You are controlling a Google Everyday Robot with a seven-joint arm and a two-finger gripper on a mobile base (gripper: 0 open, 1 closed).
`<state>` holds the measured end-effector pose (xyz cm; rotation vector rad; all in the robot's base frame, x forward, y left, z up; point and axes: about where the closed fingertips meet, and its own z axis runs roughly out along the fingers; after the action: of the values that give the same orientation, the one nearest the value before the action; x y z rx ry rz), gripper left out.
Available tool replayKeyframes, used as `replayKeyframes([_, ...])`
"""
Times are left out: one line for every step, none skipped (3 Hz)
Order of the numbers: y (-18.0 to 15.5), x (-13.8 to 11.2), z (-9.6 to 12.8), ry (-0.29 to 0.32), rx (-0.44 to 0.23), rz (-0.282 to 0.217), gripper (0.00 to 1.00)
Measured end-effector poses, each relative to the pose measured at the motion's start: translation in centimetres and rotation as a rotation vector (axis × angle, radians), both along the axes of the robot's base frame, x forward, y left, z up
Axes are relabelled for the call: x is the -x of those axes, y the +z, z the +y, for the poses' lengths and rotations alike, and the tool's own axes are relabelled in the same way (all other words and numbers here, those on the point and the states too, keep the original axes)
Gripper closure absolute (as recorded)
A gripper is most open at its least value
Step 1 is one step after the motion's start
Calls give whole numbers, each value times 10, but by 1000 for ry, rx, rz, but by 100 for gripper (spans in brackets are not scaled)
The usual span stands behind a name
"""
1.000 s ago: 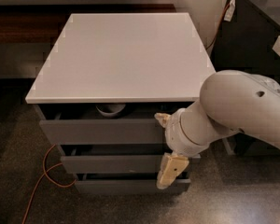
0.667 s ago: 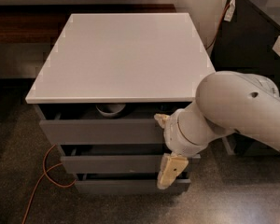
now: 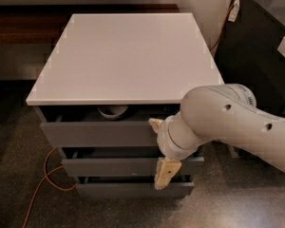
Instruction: Pick pepsi can from top drawer and place on counter
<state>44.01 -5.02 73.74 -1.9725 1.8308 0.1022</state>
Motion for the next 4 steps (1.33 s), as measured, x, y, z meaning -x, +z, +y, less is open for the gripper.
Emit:
replayKeyframes([-14, -22, 4, 40, 25, -60, 0])
replayKeyframes([-36, -54, 7, 84, 57, -107, 0])
replayKeyframes([-50, -73, 7, 104, 75, -126, 0])
replayKeyframes([-63, -94, 10, 110, 78, -144, 0])
